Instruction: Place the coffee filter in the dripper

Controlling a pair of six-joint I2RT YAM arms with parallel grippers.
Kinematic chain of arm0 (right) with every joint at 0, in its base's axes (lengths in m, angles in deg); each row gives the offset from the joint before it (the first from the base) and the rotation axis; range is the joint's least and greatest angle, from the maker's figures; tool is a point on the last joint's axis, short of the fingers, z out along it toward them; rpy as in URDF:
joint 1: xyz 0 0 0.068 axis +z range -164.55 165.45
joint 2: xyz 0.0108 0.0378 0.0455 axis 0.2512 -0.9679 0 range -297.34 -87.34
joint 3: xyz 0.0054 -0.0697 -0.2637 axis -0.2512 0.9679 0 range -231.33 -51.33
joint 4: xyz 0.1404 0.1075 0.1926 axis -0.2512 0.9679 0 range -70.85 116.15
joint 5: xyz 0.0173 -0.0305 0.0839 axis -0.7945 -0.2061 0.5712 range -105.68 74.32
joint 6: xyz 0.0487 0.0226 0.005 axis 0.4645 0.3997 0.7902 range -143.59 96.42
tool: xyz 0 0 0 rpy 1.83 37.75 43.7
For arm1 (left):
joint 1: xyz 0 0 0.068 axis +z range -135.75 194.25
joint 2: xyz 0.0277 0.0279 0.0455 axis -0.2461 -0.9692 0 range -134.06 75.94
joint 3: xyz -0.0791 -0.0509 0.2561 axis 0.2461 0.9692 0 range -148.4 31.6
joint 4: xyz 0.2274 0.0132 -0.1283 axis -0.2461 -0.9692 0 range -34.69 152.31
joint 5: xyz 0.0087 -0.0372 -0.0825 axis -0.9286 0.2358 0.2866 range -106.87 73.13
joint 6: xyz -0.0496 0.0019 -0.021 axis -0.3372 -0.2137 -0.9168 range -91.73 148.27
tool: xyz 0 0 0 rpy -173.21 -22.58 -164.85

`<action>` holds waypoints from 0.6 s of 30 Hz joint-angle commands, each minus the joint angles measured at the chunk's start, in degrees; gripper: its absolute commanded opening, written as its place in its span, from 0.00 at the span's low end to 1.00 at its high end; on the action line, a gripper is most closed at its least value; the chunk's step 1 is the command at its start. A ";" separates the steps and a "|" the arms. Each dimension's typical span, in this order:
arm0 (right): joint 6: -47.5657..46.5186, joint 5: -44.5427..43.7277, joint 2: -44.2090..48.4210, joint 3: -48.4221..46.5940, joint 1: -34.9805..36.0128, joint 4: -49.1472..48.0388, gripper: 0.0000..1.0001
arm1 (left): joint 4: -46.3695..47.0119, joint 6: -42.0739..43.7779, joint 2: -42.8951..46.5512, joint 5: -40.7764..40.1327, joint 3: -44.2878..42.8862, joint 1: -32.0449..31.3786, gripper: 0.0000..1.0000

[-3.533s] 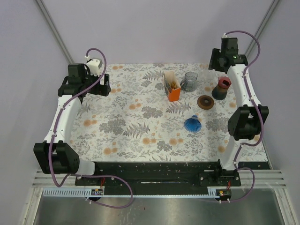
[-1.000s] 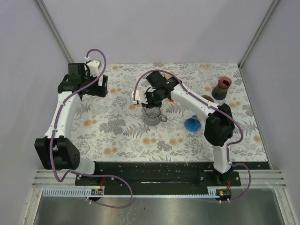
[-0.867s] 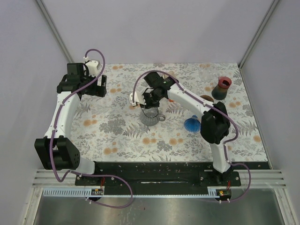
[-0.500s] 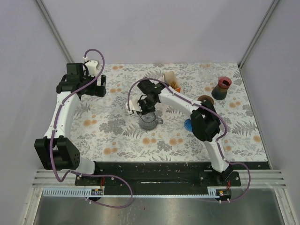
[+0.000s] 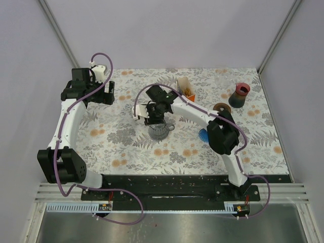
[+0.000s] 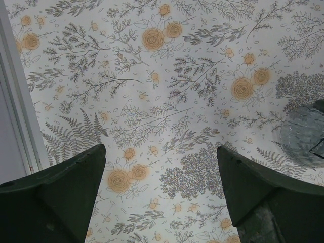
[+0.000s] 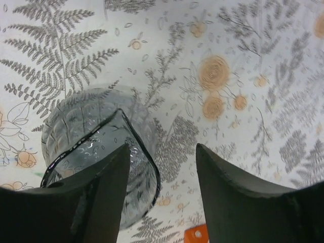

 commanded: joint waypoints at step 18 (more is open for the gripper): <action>72.26 -32.29 30.36 20.11 -28.20 -15.94 0.63 | 1.07 -0.36 1.44 2.03 -0.81 0.40 0.96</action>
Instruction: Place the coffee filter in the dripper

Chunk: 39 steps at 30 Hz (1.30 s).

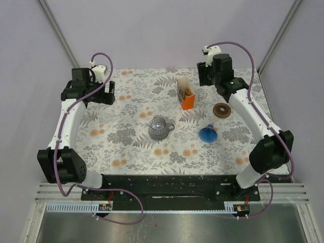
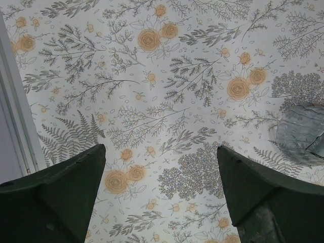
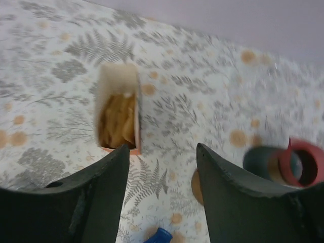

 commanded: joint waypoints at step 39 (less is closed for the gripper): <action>23.71 -8.84 -26.52 5.53 -20.37 9.85 0.04 | 0.72 0.12 1.79 0.03 -0.28 0.49 0.96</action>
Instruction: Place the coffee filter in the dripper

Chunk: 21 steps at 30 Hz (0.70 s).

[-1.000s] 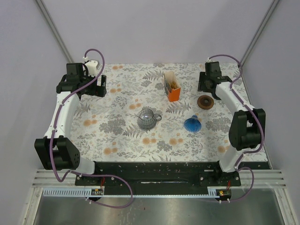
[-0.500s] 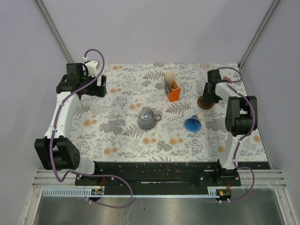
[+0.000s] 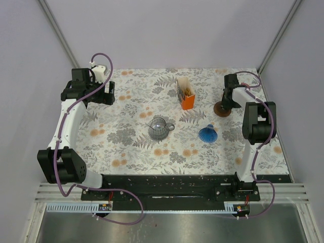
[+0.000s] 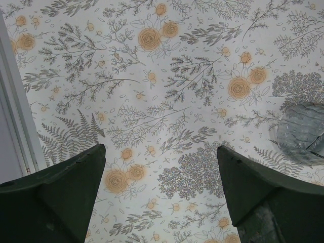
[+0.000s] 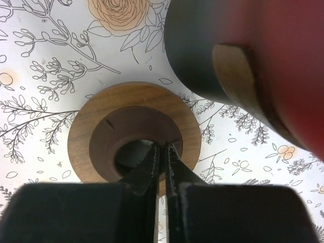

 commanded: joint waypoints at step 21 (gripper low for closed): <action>-9.47 2.17 33.77 -0.46 26.58 -14.65 0.00 | -10.93 -8.07 -0.84 23.98 -22.97 -14.41 0.90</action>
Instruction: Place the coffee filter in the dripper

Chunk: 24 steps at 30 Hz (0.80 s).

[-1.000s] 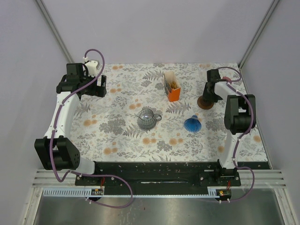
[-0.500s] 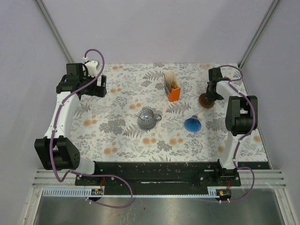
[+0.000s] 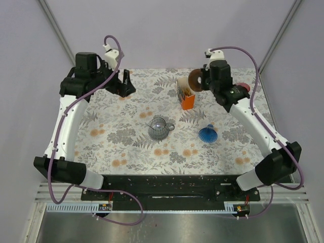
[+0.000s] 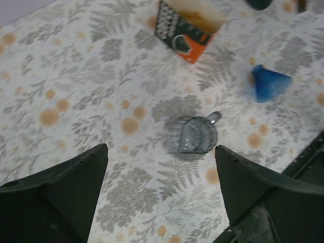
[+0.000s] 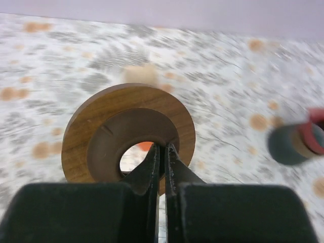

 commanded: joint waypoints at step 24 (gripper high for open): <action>-4.68 9.24 -1.78 -4.48 22.19 -14.91 0.00 | 6.05 -12.88 -8.51 2.64 -6.62 -17.12 0.27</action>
